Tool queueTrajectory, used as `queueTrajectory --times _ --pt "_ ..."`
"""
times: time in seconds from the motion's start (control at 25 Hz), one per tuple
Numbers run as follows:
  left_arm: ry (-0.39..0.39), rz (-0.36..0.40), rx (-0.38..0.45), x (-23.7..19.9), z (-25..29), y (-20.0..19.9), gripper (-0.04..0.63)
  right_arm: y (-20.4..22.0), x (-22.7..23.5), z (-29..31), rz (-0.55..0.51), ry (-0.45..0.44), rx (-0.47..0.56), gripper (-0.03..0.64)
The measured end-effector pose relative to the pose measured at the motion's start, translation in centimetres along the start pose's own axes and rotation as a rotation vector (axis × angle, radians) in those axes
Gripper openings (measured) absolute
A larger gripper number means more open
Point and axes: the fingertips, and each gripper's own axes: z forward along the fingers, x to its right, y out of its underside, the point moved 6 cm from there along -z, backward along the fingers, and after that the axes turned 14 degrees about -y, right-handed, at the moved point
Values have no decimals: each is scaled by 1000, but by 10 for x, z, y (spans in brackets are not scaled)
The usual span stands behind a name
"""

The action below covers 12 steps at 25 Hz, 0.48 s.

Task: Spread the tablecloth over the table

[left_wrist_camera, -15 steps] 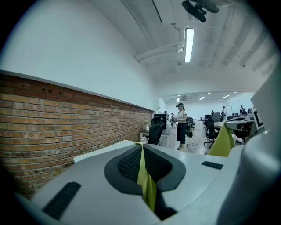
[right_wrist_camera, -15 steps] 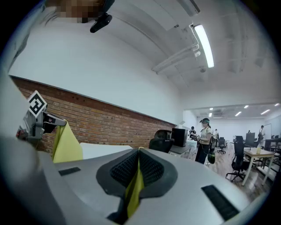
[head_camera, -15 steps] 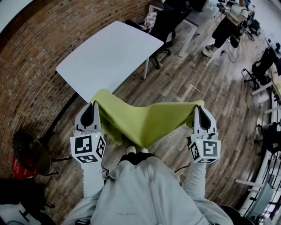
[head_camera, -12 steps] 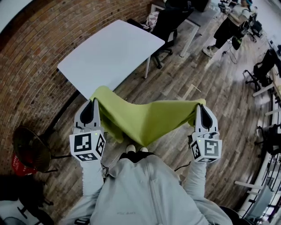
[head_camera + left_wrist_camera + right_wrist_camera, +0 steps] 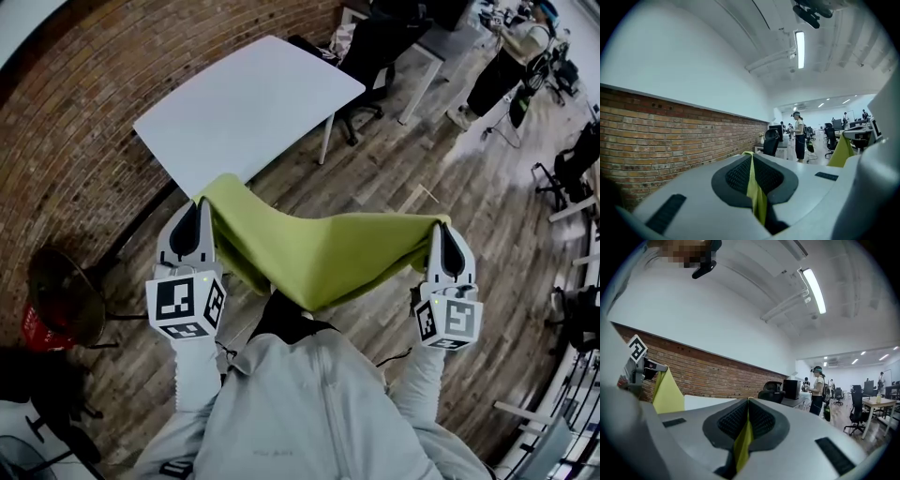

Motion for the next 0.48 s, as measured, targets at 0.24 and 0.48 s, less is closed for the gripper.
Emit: queueTrajectory --times 0.24,0.48 --pt "-26 -2 -13 2 31 6 26 10 20 25 15 15 -11 23" --pt "-19 -5 -35 1 91 6 26 14 38 76 22 30 -34 23"
